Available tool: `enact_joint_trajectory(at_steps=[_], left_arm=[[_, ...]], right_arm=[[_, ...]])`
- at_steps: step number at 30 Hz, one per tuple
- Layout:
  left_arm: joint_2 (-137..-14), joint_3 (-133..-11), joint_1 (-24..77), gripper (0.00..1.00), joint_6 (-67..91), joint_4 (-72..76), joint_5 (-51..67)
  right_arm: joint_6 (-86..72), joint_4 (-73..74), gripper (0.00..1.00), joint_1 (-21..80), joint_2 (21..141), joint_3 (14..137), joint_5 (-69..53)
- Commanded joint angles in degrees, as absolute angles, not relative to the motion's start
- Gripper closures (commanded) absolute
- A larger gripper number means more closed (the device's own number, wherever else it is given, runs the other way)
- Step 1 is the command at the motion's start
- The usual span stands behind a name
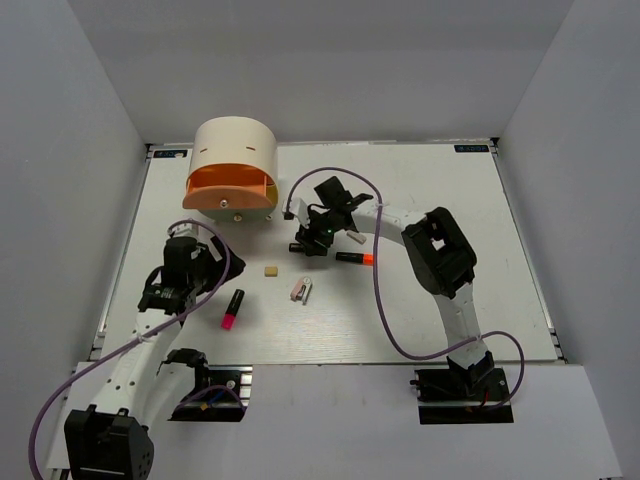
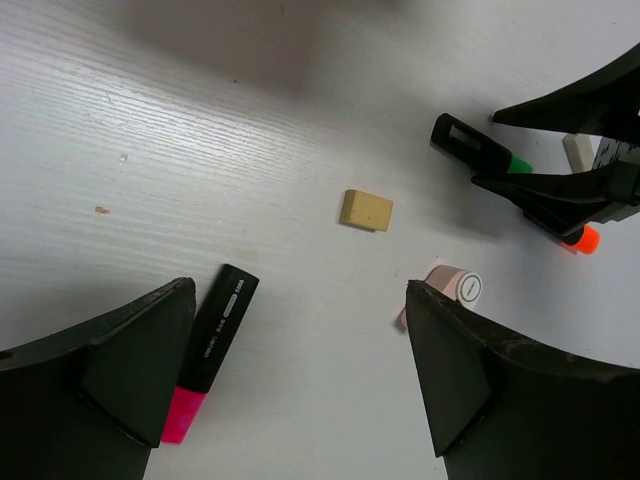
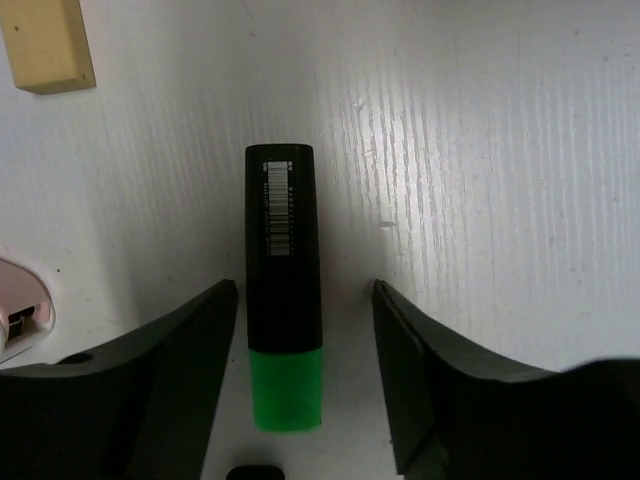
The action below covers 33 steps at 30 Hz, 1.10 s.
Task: Sort the stationery into containers
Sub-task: Grab a piece of stationery with the right arm, then place the stationery into the container
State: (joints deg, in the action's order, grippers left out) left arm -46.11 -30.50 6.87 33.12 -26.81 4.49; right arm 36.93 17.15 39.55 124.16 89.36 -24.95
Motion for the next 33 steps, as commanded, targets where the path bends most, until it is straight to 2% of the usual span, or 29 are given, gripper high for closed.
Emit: enact_joint_trajectory(at_steps=[1, 3, 4, 6, 7, 10, 13, 19, 20, 22, 25, 29, 33], left_arm=[[-44.91, -29.53, 7.03, 0.05, 34.19, -26.46, 5.27], [-45.78, -29.53, 7.03, 0.05, 34.19, -25.84, 5.27], [-46.57, -29.01, 7.03, 0.06, 34.19, -25.84, 5.27], [-49.2, -29.0, 7.03, 0.08, 34.19, -25.22, 6.32], [-50.0, -29.0, 7.03, 0.09, 34.19, -25.22, 6.85], [-51.24, -28.48, 7.03, 0.12, 34.19, -24.52, 6.86], [-51.77, -27.95, 7.03, 0.13, 34.19, -23.99, 7.38], [-55.98, -27.95, 7.03, 0.15, 34.19, -23.99, 7.38], [-55.99, -27.95, 7.03, 0.17, 34.19, -23.99, 7.38], [-56.78, -28.47, 7.03, 0.17, 34.19, -24.52, 7.38], [-57.39, -28.48, 7.03, 0.17, 34.72, -25.66, 7.38], [-56.78, -27.95, 7.56, 0.18, 35.24, -25.66, 7.38], [-55.72, -27.42, 7.56, 0.18, 35.86, -25.66, 7.38]], right_arm=[[37.88, 20.65, 0.4, 39.64, 125.42, 91.06, -26.36], [38.41, 21.62, 0.46, 39.38, 125.68, 90.97, -26.54], [38.5, 21.88, 0.54, 39.38, 125.6, 90.62, -26.46], [39.02, 22.76, 0.63, 39.29, 124.81, 89.83, -26.63], [39.2, 23.55, 0.72, 39.2, 124.37, 89.39, -26.89], [39.2, 26.88, 0.86, 38.94, 119.46, 90.6, -29.79], [38.06, 30.83, 0.94, 38.5, 114.19, 94.9, -33.74], [32.97, 34.89, 0.96, 38.41, 114.51, 117.48, -38.23], [32.26, 35.24, 0.96, 38.5, 115.48, 127.6, -38.41], [28.58, 37.52, 0.96, 38.58, 122.22, 136.1, -38.85], [24.45, 39.82, 1.0, 38.85, 133.72, 163.84, -38.85], [21.89, 31.03, 1.0, 39.46, 129.91, 153.9, -38.76], [21.71, 34.34, 1.0, 39.55, 132.44, 158.79, -39.46]])
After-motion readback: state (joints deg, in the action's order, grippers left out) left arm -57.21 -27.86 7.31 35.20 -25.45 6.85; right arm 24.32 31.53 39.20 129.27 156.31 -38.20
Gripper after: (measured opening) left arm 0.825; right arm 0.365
